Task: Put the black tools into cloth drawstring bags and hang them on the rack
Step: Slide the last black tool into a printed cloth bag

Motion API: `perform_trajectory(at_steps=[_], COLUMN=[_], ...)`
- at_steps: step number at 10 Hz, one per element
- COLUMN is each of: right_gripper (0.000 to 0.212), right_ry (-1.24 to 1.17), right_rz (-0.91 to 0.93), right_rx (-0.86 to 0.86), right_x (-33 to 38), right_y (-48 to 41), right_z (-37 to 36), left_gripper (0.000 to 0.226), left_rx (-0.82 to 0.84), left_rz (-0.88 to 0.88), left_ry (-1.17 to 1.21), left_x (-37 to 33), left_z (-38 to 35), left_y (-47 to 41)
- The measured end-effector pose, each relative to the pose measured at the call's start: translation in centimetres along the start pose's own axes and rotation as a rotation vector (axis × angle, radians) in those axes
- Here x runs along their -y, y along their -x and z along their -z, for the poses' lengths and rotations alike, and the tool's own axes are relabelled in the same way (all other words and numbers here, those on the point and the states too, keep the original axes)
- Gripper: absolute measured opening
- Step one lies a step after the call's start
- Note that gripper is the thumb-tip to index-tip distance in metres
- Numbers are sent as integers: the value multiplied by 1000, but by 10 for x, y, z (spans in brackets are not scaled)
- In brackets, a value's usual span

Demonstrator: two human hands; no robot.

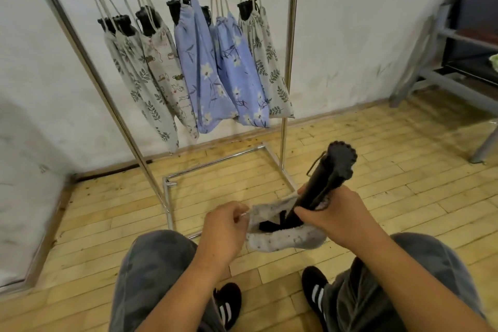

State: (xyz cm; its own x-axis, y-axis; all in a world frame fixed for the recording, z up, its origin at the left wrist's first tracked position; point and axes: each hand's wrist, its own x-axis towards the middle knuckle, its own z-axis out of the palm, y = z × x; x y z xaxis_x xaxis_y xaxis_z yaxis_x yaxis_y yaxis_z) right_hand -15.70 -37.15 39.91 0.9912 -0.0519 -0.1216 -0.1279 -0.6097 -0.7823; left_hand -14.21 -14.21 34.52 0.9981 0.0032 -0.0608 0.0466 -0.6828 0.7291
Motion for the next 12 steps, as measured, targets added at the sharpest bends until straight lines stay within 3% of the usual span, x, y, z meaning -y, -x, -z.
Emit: perform_trajectory(at_steps=[1,2,3,4,5,6,7,8,9,11,12], right_gripper=[24,22,20,36,24,32,65,69,49,13,15], right_ry=[216,384,341,228,302,226,207,162,108,179,263], right_rz=[-14,-38,-50,-115,-93,-28,129,102,-26,-207,-319], right_rx=[66,119,86,53,101,205,244,122,-52,-231,-183], right_x=[-10,-33,-44,-44,-52,-53,-43,-46,-51,-62,-65], right_y=[-4,-8,-4,3,3,-2,-4,-3,-1,-8,-12], right_z=[-8,-27,-29,-22,-20,-24,-18,-20,-28,-33,-27], left_gripper=[13,16,17,21,24,27,28,17,3,15,17], left_rx=[113,160,217,326,329,116,-38,-75,-154,-158,-56], left_rz=[137,333,411,358,231,182,189,204,242,279,276], left_ry=[507,1097,1093,947,643,356,333,332,356,331,396], left_x=[-29,-64,-69,-50,-37,-21,-6,3,10,14,15], left_z=[5,14,11,3,0,0,6,6,8,7,7], left_y=[0,1,3,6,3,-6,-13,-14,-16,-14,-14])
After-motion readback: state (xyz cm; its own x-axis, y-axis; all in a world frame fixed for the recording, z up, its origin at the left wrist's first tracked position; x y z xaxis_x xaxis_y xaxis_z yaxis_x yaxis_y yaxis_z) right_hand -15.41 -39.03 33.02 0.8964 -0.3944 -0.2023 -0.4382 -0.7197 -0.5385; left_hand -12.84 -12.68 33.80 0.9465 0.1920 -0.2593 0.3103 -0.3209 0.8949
